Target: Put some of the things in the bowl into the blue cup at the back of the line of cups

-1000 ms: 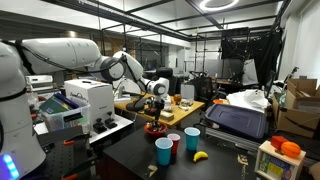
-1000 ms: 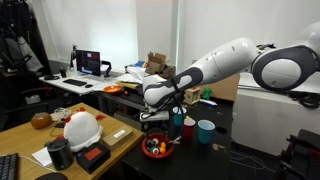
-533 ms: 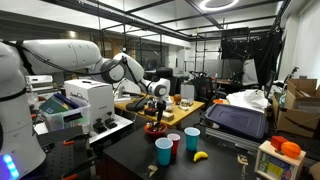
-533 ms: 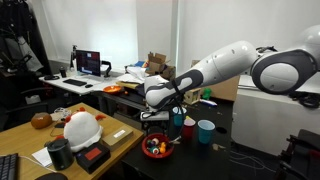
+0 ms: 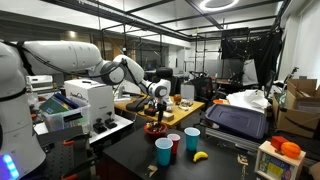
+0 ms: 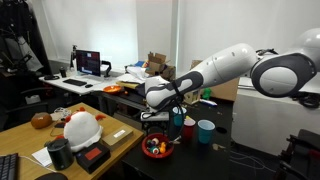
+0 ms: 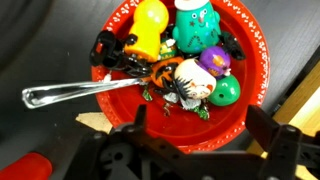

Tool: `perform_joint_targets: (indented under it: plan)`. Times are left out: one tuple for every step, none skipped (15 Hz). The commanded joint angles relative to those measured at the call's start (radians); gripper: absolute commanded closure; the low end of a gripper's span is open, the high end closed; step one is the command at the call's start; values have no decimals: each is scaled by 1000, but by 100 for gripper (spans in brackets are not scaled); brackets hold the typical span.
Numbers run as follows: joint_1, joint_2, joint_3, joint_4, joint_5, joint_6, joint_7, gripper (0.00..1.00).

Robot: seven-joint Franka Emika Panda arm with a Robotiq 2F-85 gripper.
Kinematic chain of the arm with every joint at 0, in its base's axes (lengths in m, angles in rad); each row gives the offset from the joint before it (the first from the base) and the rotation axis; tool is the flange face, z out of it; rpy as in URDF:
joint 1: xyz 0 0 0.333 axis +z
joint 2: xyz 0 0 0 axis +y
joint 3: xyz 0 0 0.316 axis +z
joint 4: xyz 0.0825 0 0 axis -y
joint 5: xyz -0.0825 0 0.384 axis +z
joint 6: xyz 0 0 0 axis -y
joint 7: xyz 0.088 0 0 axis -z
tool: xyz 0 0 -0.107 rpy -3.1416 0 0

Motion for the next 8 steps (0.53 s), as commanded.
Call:
perform_joint_targets:
  plan:
    - [-7,0,12,9,27,10,8,0]
    - [-8,0,15,11,33,8,7,0]
    - [-10,0,21,15,41,3,6,0]
    - [-12,0,27,17,51,0,5,0]
    - [-13,0,32,18,59,-1,3,0]
    - [-13,0,36,17,66,0,3,0]
    - [-15,0,41,15,71,0,2,0]
    - [-17,0,43,11,73,2,3,0]
